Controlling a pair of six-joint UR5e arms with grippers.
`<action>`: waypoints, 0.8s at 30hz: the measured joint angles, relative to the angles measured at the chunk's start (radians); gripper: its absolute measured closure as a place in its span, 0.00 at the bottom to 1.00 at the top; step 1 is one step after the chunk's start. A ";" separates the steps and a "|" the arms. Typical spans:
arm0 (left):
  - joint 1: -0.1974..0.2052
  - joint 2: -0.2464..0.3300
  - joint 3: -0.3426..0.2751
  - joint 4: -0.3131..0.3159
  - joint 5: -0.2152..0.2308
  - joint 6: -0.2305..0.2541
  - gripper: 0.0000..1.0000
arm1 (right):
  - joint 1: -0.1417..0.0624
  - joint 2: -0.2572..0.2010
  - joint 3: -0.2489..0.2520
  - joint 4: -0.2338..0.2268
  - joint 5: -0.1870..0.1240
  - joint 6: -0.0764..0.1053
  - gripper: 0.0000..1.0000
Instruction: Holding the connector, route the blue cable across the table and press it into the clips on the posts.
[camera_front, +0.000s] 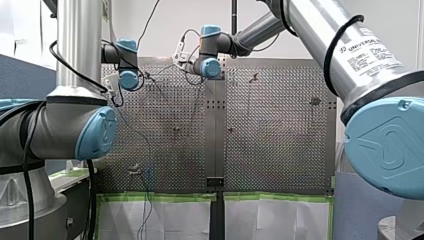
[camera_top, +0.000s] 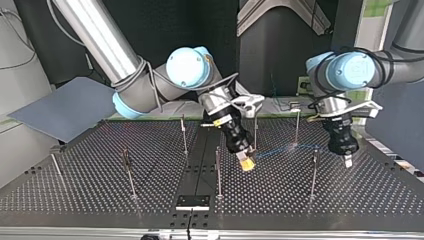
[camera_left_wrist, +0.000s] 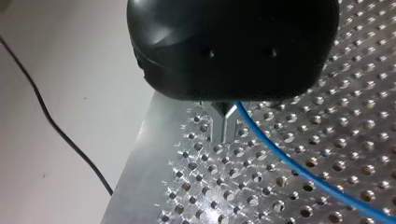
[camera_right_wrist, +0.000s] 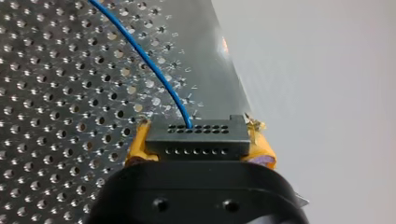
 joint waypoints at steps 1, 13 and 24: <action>0.003 -0.008 0.008 0.002 0.008 -0.004 1.00 | 0.000 0.000 -0.003 0.000 0.000 0.000 1.00; 0.014 -0.100 0.054 0.009 0.049 -0.001 1.00 | -0.001 0.002 -0.018 0.000 0.010 -0.002 1.00; 0.021 -0.109 0.054 0.002 0.052 0.002 1.00 | -0.001 0.021 -0.018 0.009 0.045 -0.020 1.00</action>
